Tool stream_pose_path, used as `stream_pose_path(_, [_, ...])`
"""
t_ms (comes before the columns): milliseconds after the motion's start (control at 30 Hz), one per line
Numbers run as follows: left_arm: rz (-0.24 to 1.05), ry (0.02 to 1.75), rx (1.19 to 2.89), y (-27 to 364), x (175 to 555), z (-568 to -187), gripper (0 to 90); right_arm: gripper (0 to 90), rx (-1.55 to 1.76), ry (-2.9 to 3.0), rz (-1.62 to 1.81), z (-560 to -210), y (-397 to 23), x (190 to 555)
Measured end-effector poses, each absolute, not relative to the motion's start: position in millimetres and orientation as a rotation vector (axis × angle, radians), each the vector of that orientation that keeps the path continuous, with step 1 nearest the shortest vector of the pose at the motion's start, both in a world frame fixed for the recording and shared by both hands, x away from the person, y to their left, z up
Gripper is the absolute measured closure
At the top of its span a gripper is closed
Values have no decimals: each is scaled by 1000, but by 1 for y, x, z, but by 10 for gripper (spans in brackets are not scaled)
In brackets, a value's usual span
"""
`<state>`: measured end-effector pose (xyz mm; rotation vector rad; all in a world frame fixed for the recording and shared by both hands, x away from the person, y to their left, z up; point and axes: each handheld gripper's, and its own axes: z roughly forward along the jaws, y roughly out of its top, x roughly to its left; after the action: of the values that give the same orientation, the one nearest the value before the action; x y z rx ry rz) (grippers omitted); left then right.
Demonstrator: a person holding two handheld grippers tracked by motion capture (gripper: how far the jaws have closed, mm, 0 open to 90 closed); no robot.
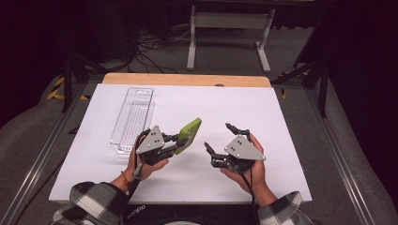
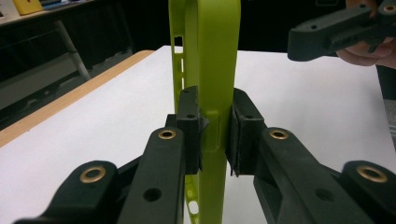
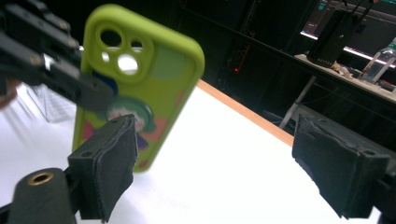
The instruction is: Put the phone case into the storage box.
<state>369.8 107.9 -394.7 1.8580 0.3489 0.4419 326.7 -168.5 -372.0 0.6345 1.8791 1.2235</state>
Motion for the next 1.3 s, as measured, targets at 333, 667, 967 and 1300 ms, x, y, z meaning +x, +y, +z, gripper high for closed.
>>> stream_pose_path(333, [473, 351, 1843, 116, 369, -388, 780, 140, 637, 1899, 1213, -380, -181, 323])
stream_pose_path(667, [509, 350, 1838, 125, 368, -382, 781, 138, 658, 1899, 1202, -386, -193, 318])
stream_pose_path(967, [524, 344, 1832, 131, 368, -376, 781, 132, 657, 1917, 1170, -395, -198, 315])
stream_pose_path(1300, [529, 353, 1830, 139, 370, -373, 780, 125, 655, 1915, 1155, -403, -203, 310])
